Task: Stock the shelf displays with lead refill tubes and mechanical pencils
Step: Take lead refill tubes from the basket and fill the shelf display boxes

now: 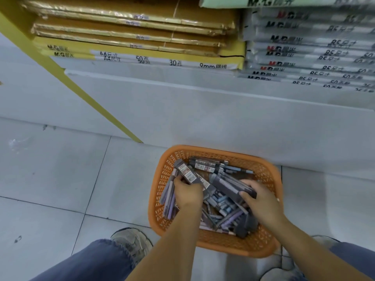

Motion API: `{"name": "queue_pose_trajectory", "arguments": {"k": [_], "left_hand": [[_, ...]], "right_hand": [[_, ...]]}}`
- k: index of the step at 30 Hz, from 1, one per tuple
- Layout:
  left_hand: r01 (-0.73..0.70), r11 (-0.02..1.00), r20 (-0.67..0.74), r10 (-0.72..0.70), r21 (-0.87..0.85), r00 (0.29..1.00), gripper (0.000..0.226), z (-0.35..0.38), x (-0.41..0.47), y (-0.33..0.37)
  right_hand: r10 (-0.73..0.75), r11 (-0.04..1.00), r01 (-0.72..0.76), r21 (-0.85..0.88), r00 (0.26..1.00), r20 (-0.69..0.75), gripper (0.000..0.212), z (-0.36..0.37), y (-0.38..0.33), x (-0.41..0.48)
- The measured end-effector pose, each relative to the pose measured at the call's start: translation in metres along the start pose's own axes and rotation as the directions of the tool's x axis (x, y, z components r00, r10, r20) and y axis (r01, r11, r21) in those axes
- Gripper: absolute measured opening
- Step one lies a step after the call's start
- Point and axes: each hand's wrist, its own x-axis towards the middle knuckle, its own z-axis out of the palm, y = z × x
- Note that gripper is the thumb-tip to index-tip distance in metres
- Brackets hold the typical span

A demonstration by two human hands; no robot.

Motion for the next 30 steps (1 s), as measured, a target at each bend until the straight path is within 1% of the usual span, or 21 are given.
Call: {"name": "queue_pose_trajectory", "arguments": {"k": [1,3,5,7,11,13,14,16,17,20,23,26,28,30], "left_hand": [[0.007,0.999,-0.015,-0.007,-0.050,1.000,0.046,0.001,0.000,0.000],[-0.001,0.994,-0.049,-0.004,-0.109,0.999,0.045,0.004,-0.001,-0.002],[-0.014,0.994,-0.066,0.007,-0.109,0.998,0.048,0.005,-0.002,-0.005],[-0.012,0.993,-0.054,0.006,-0.118,0.999,0.049,0.003,-0.004,-0.005],[0.011,0.994,0.007,-0.010,-0.111,1.000,0.051,-0.011,-0.008,0.000],[0.038,0.992,0.095,-0.026,-0.117,0.995,0.046,-0.023,-0.012,0.002],[0.056,0.989,0.163,-0.033,-0.139,0.986,0.038,-0.030,-0.015,0.004],[0.117,0.968,0.335,-0.036,-0.224,0.941,0.029,-0.045,-0.025,0.013],[0.133,0.959,0.404,-0.022,-0.249,0.914,0.028,-0.051,-0.029,0.018],[0.054,0.967,0.528,0.090,-0.251,0.844,0.031,-0.072,-0.049,0.038],[-0.048,0.971,0.589,0.180,-0.233,0.788,0.035,-0.086,-0.073,0.062],[-0.113,0.942,0.620,0.294,-0.315,0.728,0.037,-0.102,-0.112,0.080],[-0.118,0.931,0.649,0.328,-0.346,0.687,0.033,-0.098,-0.129,0.089],[-0.144,0.906,0.670,0.394,-0.398,0.630,0.040,-0.102,-0.156,0.102]], "right_hand": [[0.002,1.000,-0.002,0.026,1.000,0.008,0.022,0.002,0.000,-0.001],[0.026,0.996,-0.027,0.084,1.000,0.013,0.023,0.006,0.001,-0.003],[0.044,0.990,-0.046,0.130,0.999,0.017,0.022,0.008,0.001,-0.003],[0.064,0.984,-0.066,0.164,0.998,0.022,0.022,0.007,0.001,-0.004],[0.067,0.970,-0.065,0.234,0.998,-0.002,0.029,0.002,-0.008,-0.007],[0.056,0.964,-0.054,0.259,0.998,-0.004,0.030,-0.003,-0.013,-0.008],[0.052,0.961,-0.049,0.273,0.999,-0.003,0.029,-0.006,-0.017,-0.009],[0.054,0.945,-0.053,0.323,0.999,0.006,0.028,-0.013,-0.023,-0.012],[0.051,0.937,-0.051,0.346,0.999,0.010,0.028,-0.018,-0.028,-0.015],[-0.012,0.912,0.020,0.409,1.000,-0.022,0.028,-0.036,-0.046,-0.027],[-0.044,0.860,0.112,0.499,0.988,-0.145,0.033,-0.055,-0.070,-0.044],[-0.056,0.782,0.214,0.585,0.960,-0.276,0.033,-0.068,-0.103,-0.080],[-0.070,0.763,0.255,0.594,0.946,-0.316,0.029,-0.062,-0.113,-0.089],[-0.120,0.738,0.314,0.597,0.932,-0.342,0.026,-0.058,-0.131,-0.111]]}}
